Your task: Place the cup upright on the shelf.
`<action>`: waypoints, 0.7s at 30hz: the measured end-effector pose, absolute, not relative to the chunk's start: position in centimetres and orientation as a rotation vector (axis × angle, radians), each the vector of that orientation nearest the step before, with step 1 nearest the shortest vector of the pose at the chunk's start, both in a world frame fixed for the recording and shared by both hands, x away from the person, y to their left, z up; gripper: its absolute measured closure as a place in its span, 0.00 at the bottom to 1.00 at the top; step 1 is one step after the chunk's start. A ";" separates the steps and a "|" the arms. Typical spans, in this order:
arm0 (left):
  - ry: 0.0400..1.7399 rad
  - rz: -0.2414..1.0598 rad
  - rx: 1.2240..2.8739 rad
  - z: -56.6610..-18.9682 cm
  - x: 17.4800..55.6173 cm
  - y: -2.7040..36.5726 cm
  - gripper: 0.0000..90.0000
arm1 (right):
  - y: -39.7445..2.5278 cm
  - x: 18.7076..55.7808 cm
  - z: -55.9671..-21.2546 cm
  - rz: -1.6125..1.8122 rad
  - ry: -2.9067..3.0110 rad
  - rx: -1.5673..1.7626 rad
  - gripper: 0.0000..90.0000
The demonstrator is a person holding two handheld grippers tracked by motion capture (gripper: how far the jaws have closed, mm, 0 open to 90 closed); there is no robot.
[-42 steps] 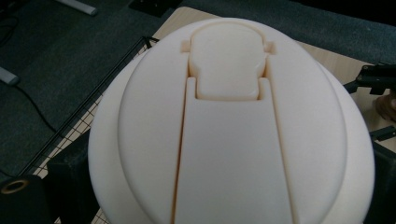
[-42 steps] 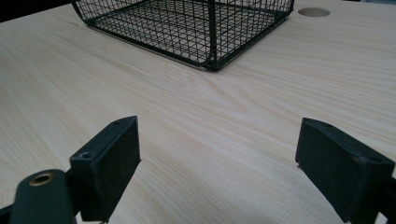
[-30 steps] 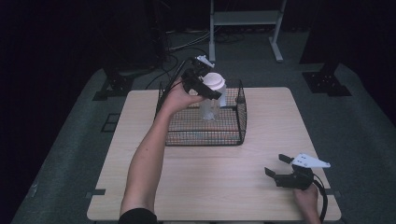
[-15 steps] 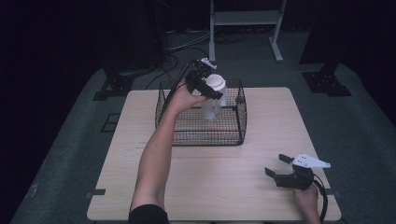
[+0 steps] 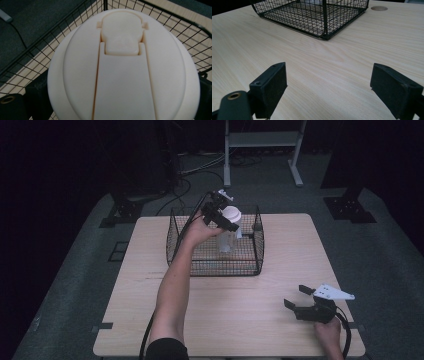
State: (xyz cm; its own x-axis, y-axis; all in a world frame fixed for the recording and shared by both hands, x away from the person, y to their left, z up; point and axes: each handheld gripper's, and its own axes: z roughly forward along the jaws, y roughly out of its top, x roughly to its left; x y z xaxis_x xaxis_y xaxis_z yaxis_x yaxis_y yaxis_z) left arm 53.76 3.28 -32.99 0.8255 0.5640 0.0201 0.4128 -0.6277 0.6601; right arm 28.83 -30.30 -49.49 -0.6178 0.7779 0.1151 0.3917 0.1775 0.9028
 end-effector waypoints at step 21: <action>0.700 0.295 2.313 -35.8 53.1 4.2 0.06 | -31.4 28.7 -49.5 1.535 2.041 1.123 0.14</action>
State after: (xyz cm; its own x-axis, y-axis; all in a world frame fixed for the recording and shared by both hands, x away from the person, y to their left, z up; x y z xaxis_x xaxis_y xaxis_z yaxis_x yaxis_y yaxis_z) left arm 53.10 4.22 -35.81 0.8286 0.5597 0.0156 0.4025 -0.6147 0.6783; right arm 28.69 -31.35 -49.45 -0.6245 0.7606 0.1774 0.3817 0.0991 0.9190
